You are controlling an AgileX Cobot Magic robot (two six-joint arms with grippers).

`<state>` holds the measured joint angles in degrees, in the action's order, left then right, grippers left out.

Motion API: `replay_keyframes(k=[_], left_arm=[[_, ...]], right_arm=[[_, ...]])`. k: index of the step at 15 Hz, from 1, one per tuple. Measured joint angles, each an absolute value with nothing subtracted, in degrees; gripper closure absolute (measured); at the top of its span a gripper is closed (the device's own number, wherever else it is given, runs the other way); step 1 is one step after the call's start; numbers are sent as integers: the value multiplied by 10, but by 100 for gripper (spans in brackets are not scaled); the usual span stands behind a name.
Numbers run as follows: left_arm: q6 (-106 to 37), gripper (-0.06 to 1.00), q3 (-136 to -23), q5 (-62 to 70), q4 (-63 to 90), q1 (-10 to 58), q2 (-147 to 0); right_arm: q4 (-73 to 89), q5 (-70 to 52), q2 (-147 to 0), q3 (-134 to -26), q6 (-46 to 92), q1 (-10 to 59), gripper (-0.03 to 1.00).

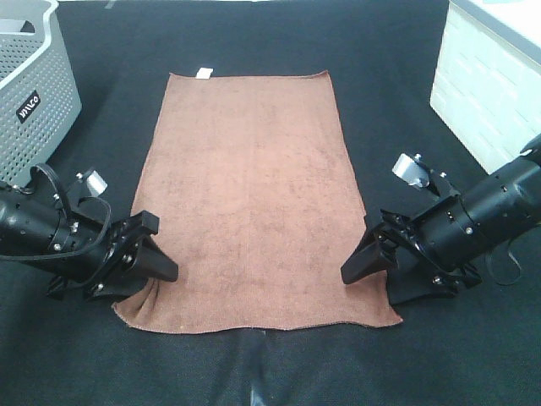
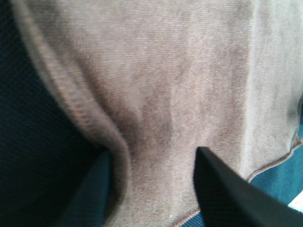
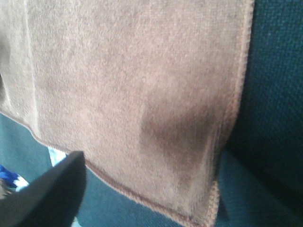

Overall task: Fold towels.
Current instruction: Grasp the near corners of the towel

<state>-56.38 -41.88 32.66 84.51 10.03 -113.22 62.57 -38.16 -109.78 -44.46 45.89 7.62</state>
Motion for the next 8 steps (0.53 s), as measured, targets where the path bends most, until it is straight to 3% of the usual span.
replay_keyframes(k=[2, 5, 6, 8], left_arm=[[-565, 62, -419, 323, 845, 100, -1137], [-584, 91, -419, 313, 837, 100, -1141], [-587, 93, -419, 314, 837, 100, -1141], [-588, 93, -419, 322, 827, 100, -1141]], right_arm=[[627, -378, -1110, -453, 456, 76, 42], [624, -358, -1118, -453, 445, 76, 81], [623, -356, -1118, -453, 444, 76, 92], [623, -360, -1117, -453, 433, 76, 97]])
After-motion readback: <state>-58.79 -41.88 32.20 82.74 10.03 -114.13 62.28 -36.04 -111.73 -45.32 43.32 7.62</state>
